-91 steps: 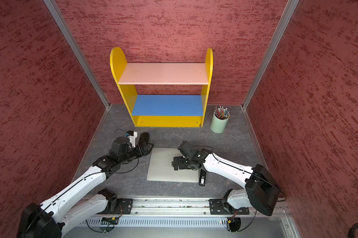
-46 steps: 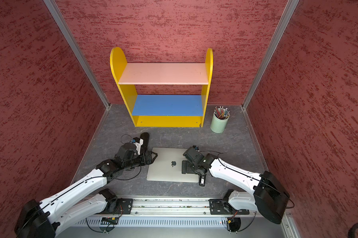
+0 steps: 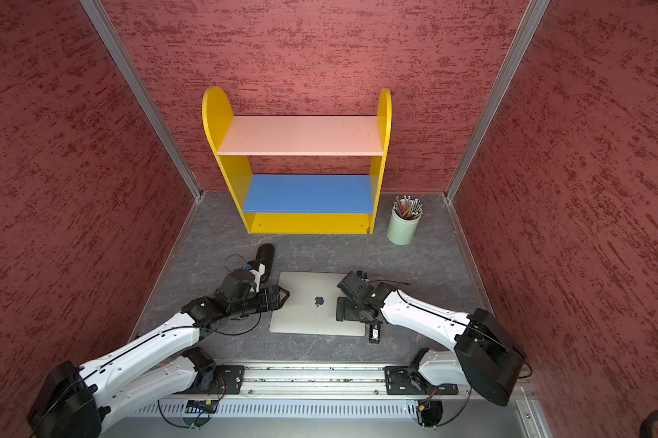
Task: Close the laptop lid and set it aside
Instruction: Close the lid of the laptop, then pick up the laptop from the center of the board.
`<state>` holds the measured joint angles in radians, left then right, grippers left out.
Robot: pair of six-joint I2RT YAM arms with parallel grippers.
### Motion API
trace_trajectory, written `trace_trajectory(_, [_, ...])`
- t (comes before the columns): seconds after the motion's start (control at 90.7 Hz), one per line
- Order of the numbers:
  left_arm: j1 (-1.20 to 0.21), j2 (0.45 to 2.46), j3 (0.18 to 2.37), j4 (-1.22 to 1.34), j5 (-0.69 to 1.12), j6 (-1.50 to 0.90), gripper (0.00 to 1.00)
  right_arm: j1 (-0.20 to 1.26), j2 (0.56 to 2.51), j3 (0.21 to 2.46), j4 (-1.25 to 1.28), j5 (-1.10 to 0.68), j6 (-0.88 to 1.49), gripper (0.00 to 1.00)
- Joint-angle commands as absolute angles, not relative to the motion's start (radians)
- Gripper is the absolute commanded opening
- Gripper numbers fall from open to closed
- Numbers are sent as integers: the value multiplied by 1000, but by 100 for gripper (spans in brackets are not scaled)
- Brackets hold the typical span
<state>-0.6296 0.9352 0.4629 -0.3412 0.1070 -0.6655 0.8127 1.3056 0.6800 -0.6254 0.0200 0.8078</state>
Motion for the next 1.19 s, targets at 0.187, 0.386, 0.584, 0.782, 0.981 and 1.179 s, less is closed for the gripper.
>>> trace_trajectory(0.187, [-635, 931, 425, -338, 168, -678, 100, 769, 1293, 616, -548, -63, 815, 98])
trace_trajectory(0.386, [-635, 932, 434, -395, 224, -661, 100, 760, 1290, 592, -513, -95, 813, 98])
trace_trajectory(0.584, [-635, 963, 428, -446, 255, -638, 100, 754, 1298, 569, -486, -104, 820, 98])
trace_trajectory(0.782, [-635, 1023, 399, -386, 270, -643, 100, 750, 1314, 561, -458, -130, 821, 98])
trace_trajectory(0.981, [-635, 1104, 386, -312, 280, -648, 100, 750, 1317, 553, -430, -134, 831, 98])
trace_trajectory(1.179, [-634, 1130, 363, -273, 282, -655, 100, 749, 1340, 545, -393, -152, 839, 98])
